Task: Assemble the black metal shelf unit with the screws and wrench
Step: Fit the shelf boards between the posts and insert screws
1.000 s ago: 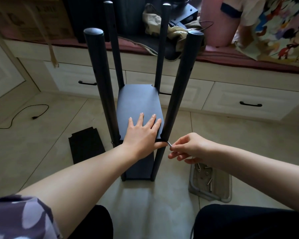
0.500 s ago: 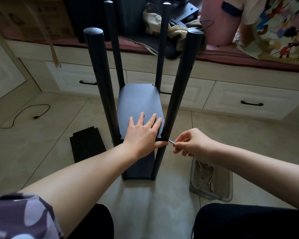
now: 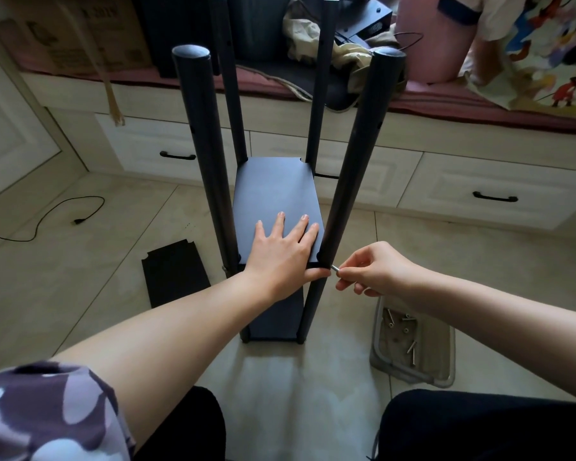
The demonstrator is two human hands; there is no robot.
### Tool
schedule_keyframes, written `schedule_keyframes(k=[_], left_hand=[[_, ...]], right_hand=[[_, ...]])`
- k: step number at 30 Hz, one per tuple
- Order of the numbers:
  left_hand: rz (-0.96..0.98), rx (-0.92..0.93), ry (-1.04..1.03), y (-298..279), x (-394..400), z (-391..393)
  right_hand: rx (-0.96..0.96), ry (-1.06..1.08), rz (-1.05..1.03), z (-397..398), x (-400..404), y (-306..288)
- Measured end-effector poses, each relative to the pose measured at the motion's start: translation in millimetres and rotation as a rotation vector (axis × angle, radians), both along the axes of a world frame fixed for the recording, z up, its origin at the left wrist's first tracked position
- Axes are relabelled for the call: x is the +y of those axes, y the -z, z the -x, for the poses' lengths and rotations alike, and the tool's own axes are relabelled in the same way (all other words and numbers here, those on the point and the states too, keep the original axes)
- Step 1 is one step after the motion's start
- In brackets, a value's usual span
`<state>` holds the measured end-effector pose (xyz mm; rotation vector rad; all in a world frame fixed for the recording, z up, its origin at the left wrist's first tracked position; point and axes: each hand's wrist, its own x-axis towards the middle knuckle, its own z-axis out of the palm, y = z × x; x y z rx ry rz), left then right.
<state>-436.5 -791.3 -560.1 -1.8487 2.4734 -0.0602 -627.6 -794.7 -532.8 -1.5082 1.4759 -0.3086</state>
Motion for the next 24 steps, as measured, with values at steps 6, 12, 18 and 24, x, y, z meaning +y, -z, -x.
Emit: schedule_keyframes(k=[6,12,18,24], left_hand=[[-0.02,0.023,-0.014,-1,1,0],[-0.105,0.08,-0.088,-16,12,11],[0.065,0.364,-0.277,-39,46,25],[-0.264,1.136,-0.697,-26,77,46]], right_hand=[[-0.071,0.035,-0.011,-5,-2,5],[-0.197,0.124,-0.084,-11,-3,7],[-0.264,0.145,-0.096,-13,0,9],[-0.263,0.137,-0.095,-13,1,5]])
